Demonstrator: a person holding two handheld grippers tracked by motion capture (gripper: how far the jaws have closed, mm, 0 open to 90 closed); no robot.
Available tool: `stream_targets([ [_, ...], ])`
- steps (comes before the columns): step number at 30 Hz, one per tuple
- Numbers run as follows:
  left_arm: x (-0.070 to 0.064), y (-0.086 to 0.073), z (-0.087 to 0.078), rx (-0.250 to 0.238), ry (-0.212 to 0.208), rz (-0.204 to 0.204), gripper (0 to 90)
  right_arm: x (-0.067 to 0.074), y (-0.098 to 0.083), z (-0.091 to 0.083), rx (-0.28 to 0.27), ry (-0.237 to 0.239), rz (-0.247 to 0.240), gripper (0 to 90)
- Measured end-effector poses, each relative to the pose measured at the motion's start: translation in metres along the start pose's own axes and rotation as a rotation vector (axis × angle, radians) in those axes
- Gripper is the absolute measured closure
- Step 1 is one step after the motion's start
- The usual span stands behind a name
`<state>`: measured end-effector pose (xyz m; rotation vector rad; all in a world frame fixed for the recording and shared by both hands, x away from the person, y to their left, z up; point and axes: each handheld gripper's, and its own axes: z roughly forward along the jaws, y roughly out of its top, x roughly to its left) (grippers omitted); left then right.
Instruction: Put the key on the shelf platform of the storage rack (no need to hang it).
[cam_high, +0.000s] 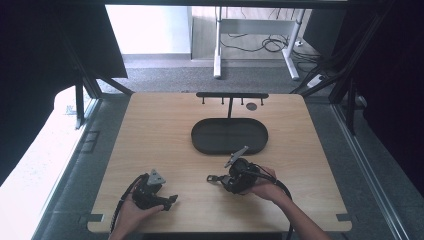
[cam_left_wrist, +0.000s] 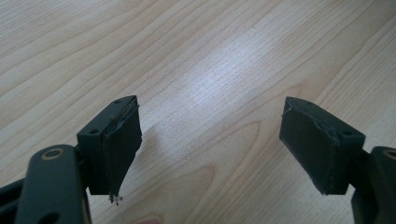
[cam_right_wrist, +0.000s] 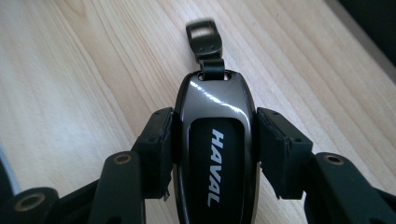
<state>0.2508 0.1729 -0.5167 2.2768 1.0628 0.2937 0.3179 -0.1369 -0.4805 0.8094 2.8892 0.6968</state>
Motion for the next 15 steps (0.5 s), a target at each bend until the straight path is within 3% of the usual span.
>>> stream_targets([
  [6,0.0,0.0,0.0,0.001,0.0,0.002,21.3,0.0,0.004,-0.011,-0.019,-0.024,-0.004,49.8],
  [7,0.0,0.0,0.0,0.001,0.001,0.002,21.2,-0.001,0.006,-0.015,-0.02,-0.046,-0.009,49.7],
  [15,0.0,0.0,0.001,-0.002,0.003,0.002,21.2,-0.003,0.011,-0.029,-0.057,-0.058,-0.015,49.7],
])
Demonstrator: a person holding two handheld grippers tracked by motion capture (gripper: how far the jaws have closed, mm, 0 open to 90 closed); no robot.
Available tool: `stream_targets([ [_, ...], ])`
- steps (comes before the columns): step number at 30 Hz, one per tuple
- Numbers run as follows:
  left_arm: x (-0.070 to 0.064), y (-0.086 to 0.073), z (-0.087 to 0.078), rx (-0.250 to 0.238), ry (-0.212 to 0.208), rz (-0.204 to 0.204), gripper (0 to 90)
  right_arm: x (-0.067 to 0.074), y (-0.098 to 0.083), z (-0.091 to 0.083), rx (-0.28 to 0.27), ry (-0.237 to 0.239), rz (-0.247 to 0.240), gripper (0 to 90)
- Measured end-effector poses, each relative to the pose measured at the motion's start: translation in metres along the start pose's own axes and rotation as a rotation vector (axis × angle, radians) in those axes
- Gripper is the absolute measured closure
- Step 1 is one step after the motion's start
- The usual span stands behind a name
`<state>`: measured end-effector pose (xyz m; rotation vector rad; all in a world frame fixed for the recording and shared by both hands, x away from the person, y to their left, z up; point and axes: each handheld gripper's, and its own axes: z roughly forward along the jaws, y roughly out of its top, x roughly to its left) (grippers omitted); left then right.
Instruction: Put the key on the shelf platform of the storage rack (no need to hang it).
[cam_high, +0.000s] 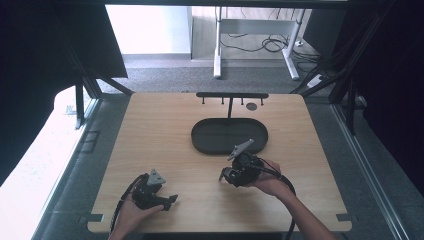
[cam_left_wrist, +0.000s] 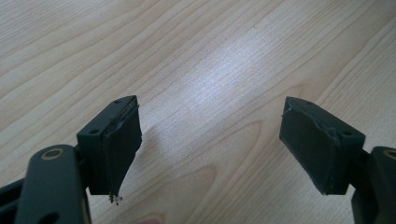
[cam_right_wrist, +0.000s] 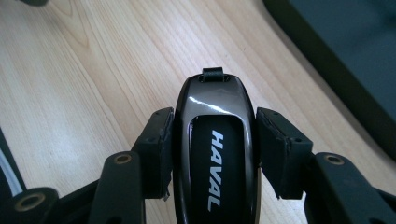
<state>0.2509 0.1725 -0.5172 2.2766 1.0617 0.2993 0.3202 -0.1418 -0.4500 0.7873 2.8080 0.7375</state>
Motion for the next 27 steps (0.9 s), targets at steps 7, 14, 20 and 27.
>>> stream_targets([
  [7,0.0,0.0,0.001,0.006,0.0,0.003,21.0,-0.003,0.007,-0.011,-0.034,-0.012,0.003,49.8],
  [14,0.0,-0.001,0.004,0.022,-0.004,0.008,20.6,-0.004,0.013,-0.019,-0.053,-0.023,-0.004,49.7],
  [20,0.001,-0.001,0.005,0.023,-0.002,0.005,20.6,-0.004,0.019,-0.02,-0.048,-0.036,-0.01,49.7],
  [27,0.002,-0.002,0.008,0.033,-0.004,0.005,20.5,-0.006,0.024,-0.023,-0.05,-0.053,-0.012,49.7],
])
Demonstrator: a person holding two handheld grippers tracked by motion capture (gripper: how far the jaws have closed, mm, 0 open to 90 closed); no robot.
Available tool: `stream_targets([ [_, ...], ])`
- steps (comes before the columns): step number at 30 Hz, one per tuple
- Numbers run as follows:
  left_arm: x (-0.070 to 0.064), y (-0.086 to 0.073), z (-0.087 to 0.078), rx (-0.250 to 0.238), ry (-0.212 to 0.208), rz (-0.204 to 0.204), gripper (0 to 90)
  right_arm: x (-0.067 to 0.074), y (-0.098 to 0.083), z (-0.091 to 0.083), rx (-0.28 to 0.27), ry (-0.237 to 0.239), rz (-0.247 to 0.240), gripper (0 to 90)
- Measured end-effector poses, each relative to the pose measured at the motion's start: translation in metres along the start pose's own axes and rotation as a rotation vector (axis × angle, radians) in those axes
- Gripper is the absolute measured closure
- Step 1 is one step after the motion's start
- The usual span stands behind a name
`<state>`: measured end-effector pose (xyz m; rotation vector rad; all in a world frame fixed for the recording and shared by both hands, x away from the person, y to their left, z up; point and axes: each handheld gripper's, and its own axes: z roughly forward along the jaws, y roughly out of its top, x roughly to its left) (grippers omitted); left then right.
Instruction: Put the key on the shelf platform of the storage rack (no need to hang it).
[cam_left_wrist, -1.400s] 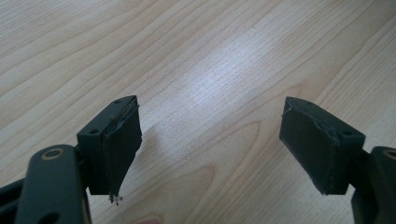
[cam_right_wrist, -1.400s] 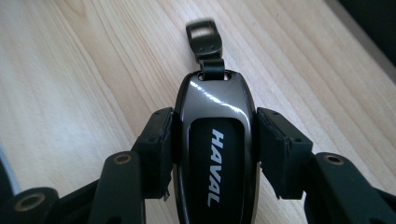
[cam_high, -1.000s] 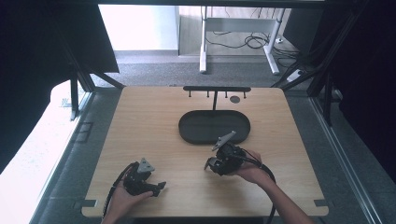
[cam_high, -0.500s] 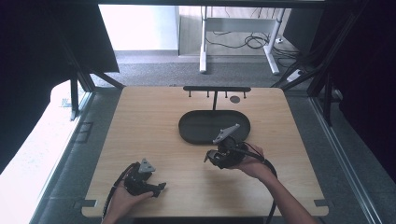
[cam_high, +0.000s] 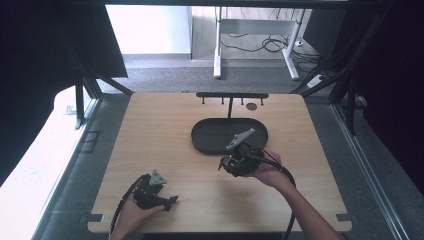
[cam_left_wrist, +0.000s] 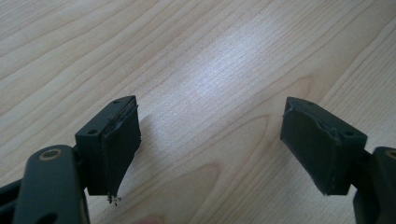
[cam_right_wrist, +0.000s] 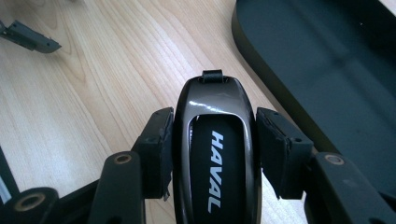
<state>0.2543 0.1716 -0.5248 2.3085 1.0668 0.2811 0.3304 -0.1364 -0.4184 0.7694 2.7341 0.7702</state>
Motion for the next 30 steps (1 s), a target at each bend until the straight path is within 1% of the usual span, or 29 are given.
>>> stream_targets([
  [3,0.0,0.0,0.001,0.0,-0.002,-0.003,20.4,0.0,0.002,0.0,0.003,-0.001,-0.004,49.7],
  [6,0.001,-0.001,0.003,0.021,-0.011,0.004,19.9,0.001,0.002,0.0,0.004,-0.003,-0.007,49.7],
  [8,0.0,-0.001,0.004,0.022,-0.011,0.007,19.4,0.001,0.002,0.001,0.004,-0.004,-0.01,49.7],
  [13,0.0,-0.001,0.004,0.019,-0.009,0.006,19.2,0.001,0.001,0.004,0.014,-0.015,-0.018,49.7],
  [20,0.0,-0.001,0.005,0.014,-0.002,0.008,18.6,0.002,0.003,0.004,0.014,-0.018,-0.027,49.6],
  [23,0.0,-0.001,0.005,0.011,0.0,0.008,18.6,0.004,0.004,0.007,0.02,-0.023,-0.037,49.6],
  [27,0.0,-0.001,0.005,0.009,0.0,0.011,18.1,0.007,0.005,0.012,0.025,-0.02,-0.05,49.6],
  [30,-0.001,-0.001,0.006,0.011,0.0,0.022,17.3,0.007,0.007,0.013,0.026,-0.019,-0.055,49.6],
])
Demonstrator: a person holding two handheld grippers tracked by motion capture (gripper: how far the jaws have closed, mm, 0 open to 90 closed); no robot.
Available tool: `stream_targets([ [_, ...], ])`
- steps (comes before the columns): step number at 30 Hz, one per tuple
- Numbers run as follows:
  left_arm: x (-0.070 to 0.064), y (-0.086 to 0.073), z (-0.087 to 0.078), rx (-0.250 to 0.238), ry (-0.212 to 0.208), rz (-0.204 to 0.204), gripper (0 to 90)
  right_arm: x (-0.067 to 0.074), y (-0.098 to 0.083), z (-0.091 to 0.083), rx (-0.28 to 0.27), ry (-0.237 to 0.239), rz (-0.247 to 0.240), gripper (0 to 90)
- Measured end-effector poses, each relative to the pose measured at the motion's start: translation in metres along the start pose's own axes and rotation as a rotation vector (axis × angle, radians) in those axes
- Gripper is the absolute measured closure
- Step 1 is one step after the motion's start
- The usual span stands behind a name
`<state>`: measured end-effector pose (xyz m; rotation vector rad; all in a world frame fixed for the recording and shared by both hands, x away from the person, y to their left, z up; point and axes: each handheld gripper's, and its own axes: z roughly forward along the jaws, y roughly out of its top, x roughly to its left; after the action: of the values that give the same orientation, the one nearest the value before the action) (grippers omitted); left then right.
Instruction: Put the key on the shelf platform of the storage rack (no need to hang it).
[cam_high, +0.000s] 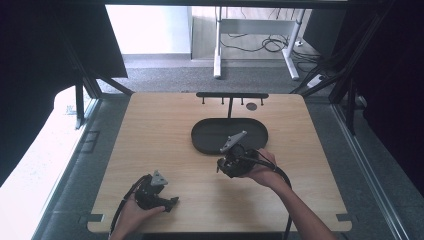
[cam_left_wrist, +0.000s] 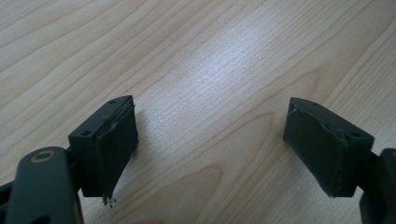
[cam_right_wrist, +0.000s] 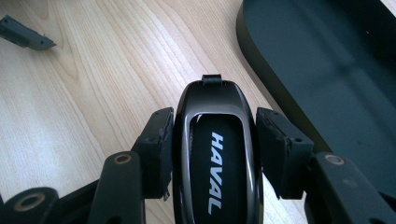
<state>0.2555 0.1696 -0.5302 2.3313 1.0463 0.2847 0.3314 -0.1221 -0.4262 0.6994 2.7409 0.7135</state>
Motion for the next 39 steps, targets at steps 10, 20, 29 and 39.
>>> stream_targets([
  [10,-0.001,-0.001,0.002,-0.005,-0.011,0.017,13.2,0.004,0.001,0.007,0.029,-0.029,-0.025,49.5],
  [20,-0.002,-0.001,0.003,-0.021,-0.011,0.021,13.0,0.006,-0.001,0.016,0.04,-0.05,-0.036,49.5],
  [29,-0.002,-0.001,0.003,-0.022,-0.012,0.02,13.0,0.005,0.004,0.012,0.039,-0.035,-0.04,49.7],
  [39,-0.002,-0.001,0.003,-0.022,-0.012,0.02,13.1,0.001,0.014,0.004,0.021,-0.033,-0.039,49.8],
])
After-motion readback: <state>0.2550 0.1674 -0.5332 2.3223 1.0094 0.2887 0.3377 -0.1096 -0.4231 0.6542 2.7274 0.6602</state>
